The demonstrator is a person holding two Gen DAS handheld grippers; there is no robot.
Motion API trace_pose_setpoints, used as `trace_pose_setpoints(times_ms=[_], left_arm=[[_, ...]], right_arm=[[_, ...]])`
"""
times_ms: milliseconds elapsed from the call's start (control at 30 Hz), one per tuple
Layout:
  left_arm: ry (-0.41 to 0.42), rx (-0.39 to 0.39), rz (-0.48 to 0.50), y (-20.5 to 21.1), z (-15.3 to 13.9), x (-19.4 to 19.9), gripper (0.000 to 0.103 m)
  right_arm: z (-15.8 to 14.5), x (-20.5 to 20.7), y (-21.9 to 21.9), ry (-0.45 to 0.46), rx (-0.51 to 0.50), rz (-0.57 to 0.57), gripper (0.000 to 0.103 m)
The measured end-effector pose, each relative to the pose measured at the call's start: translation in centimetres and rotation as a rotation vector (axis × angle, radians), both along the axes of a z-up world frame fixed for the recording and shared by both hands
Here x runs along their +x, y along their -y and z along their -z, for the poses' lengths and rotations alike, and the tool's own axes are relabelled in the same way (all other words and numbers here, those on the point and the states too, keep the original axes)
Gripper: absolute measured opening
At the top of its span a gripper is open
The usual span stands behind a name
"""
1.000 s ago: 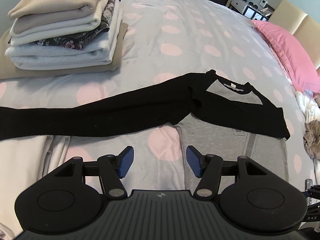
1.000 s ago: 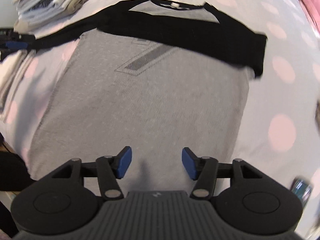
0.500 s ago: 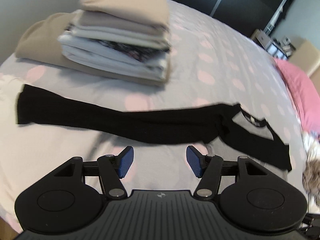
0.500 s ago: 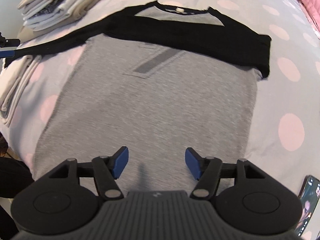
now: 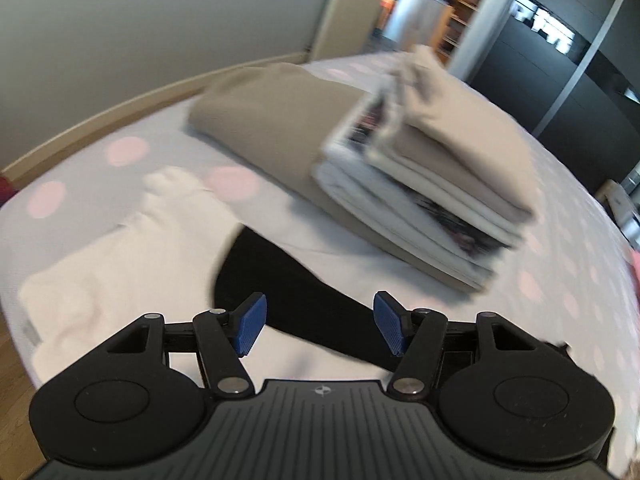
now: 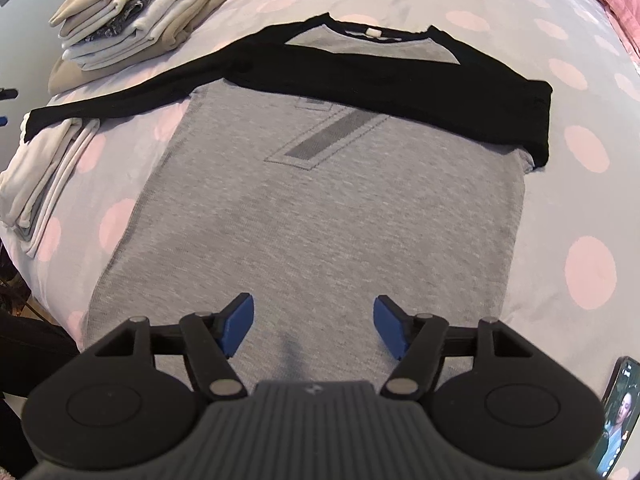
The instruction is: Fold clothes
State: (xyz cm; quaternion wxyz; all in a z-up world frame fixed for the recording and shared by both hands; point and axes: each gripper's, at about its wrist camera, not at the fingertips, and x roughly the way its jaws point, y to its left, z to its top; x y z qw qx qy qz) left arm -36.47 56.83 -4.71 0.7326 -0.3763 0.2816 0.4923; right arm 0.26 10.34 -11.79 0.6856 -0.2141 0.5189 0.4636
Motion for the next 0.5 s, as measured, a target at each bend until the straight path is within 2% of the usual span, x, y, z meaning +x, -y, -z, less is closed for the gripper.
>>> trace_pose_setpoints(times_ms=[233,400,500], left_arm=[[-0.025,-0.02,-0.115,-3.4,2.5,-2.5,0.058],[-0.045,-0.036,-0.102,-4.8,4.4,-3.0,0.057],[-0.027,-0.077,-0.086,-5.2,5.4,-2.8,0.049]], right_arm=[[0.5,0.3,-0.3,-0.014,-0.008,0.008,0.07],[0.9,0.4,-0.6,-0.026,-0.017,0.007,0.071],[1.4,0.4,-1.0,-0.032,-0.03,0.007,0.071]])
